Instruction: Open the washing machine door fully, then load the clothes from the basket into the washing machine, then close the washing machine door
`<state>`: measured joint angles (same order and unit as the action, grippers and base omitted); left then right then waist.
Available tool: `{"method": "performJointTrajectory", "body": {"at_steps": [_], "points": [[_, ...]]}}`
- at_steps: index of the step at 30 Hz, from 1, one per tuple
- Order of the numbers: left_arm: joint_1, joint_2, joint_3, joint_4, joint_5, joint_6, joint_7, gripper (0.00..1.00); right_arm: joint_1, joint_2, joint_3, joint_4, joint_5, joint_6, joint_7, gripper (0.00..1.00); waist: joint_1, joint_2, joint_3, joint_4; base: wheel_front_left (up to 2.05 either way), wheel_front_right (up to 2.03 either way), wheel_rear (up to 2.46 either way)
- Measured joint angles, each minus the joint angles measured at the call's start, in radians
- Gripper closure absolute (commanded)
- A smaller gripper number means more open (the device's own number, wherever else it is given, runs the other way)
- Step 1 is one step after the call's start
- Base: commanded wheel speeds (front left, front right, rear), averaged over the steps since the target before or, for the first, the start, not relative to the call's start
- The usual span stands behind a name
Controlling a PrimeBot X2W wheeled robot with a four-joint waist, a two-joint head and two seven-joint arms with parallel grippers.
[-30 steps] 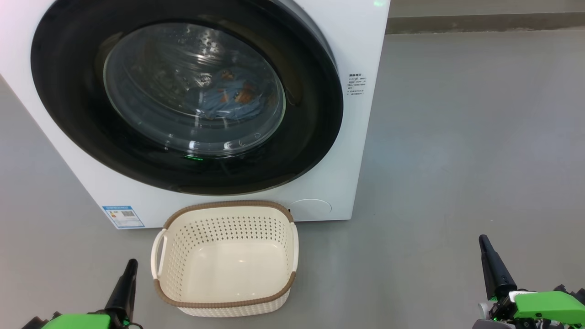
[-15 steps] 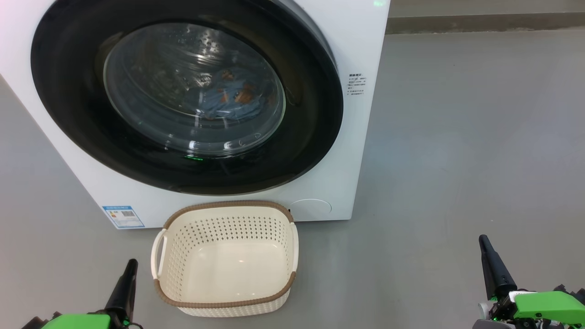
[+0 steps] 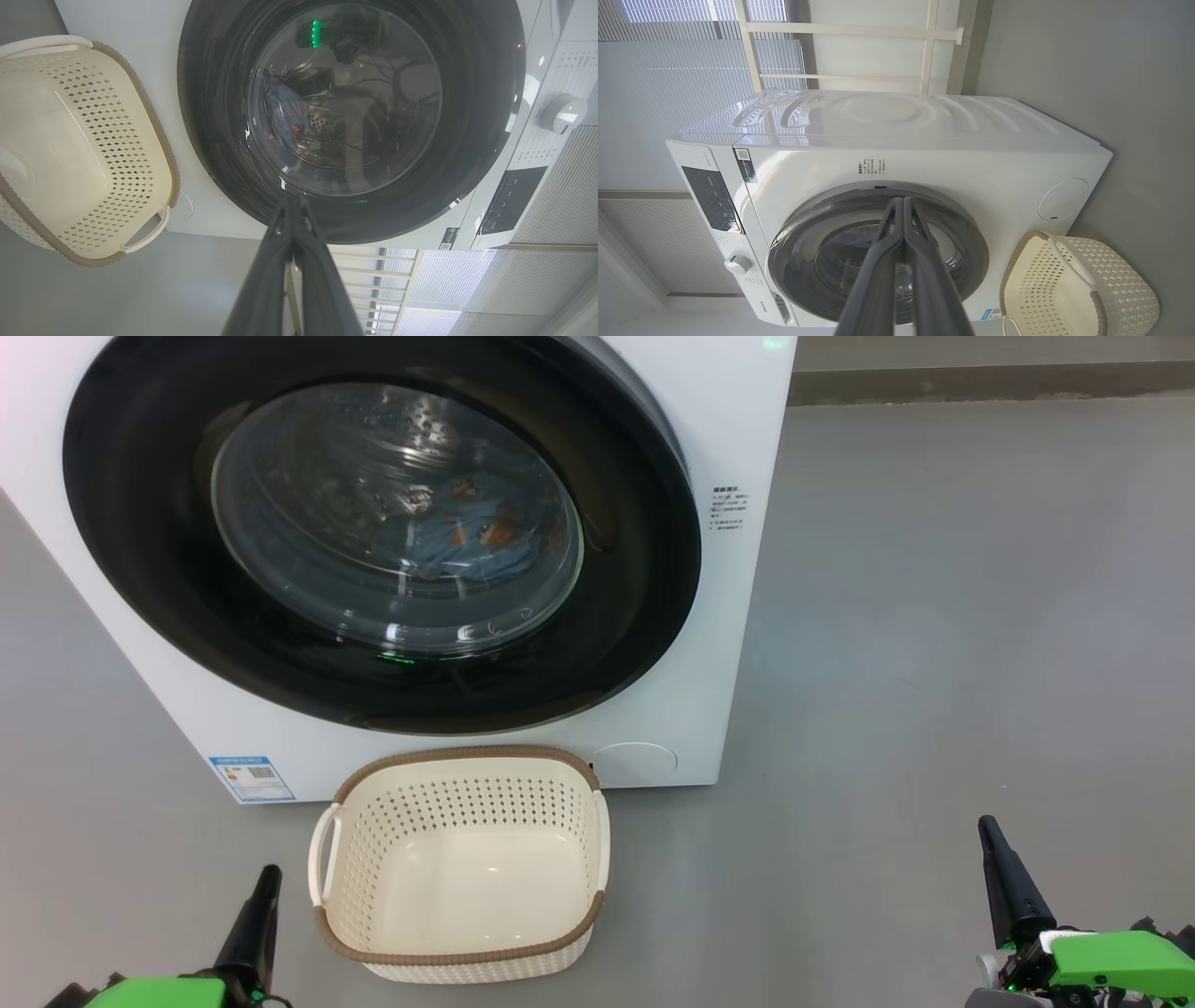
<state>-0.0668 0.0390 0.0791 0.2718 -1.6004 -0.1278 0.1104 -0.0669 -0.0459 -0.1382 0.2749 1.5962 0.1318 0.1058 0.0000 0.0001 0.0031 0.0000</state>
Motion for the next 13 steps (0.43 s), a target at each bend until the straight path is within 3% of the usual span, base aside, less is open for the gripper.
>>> {"method": "performJointTrajectory", "body": {"at_steps": [13], "points": [[0.0, 0.0, 0.0, 0.0, 0.0, 0.0, 0.0, 1.0, 0.0, 0.0, 0.0, 0.0, 0.0, 0.0, 0.0, 1.0, 0.0, 0.0, 0.0, 0.0, 0.0, 0.0, 0.0]]}}
